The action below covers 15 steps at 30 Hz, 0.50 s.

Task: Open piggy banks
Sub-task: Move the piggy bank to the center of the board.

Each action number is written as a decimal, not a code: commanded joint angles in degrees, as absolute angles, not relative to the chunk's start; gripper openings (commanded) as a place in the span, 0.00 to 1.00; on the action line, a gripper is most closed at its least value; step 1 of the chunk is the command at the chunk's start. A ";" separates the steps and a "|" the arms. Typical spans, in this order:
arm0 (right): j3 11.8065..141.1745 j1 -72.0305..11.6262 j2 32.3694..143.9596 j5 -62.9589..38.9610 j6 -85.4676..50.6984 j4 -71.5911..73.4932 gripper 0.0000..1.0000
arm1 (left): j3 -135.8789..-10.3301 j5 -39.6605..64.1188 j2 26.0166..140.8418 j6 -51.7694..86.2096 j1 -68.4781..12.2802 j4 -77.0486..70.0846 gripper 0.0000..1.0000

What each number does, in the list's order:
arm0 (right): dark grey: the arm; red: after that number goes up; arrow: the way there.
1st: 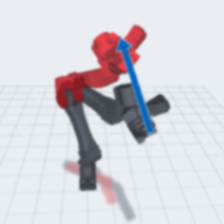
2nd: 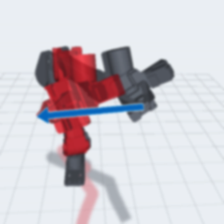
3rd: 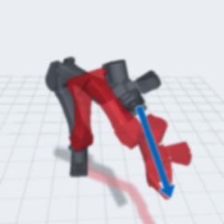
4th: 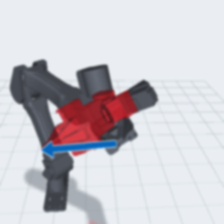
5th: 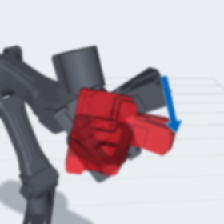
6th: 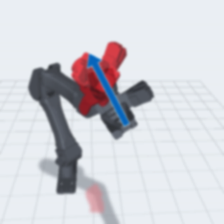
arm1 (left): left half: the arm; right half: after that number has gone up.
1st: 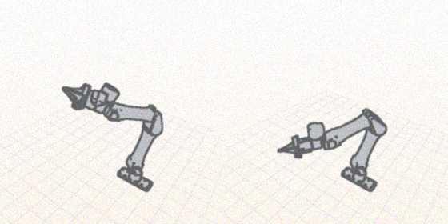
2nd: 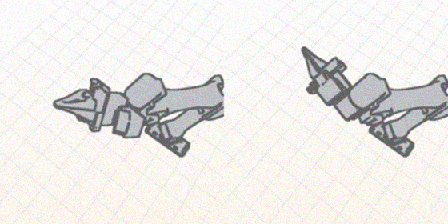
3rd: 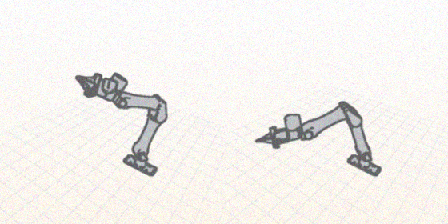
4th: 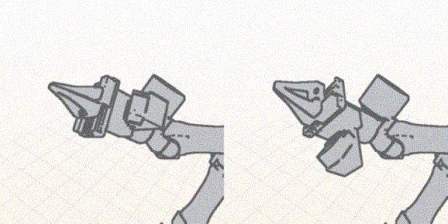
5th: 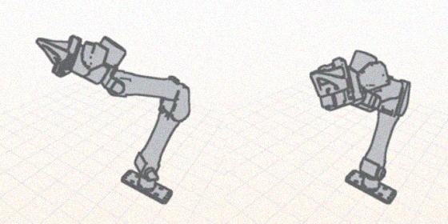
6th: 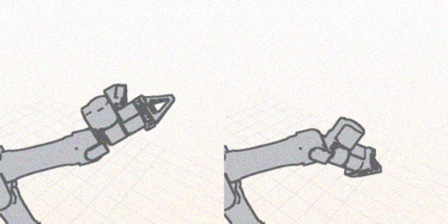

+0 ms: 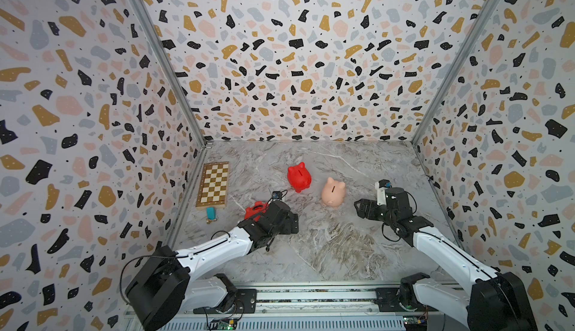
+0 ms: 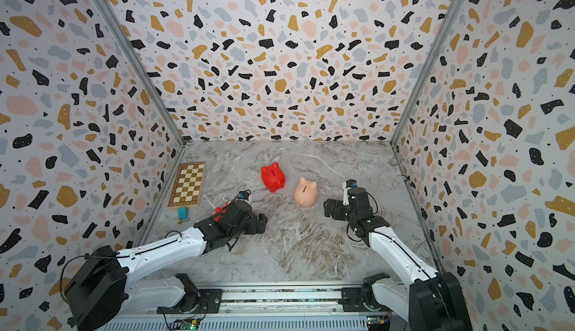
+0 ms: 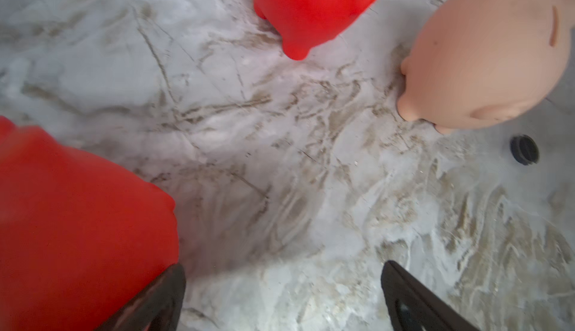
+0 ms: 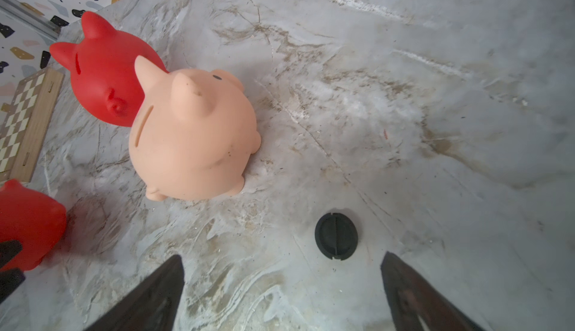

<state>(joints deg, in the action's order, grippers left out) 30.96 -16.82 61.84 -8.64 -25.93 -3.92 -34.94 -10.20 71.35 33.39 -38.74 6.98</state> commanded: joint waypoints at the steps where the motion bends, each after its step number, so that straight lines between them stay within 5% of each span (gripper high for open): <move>1: 30.26 -16.66 59.97 -10.67 -26.28 -3.24 1.00 | -36.57 -10.02 72.68 27.23 -35.11 4.31 0.99; 15: 30.23 -16.68 60.49 -13.00 -25.46 -1.71 1.00 | -47.33 -4.86 78.89 22.70 -30.52 7.40 0.99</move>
<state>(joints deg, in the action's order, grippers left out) 30.15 -16.82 60.93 -11.62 -25.89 -2.90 -44.07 -6.85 78.19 24.01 -31.09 7.05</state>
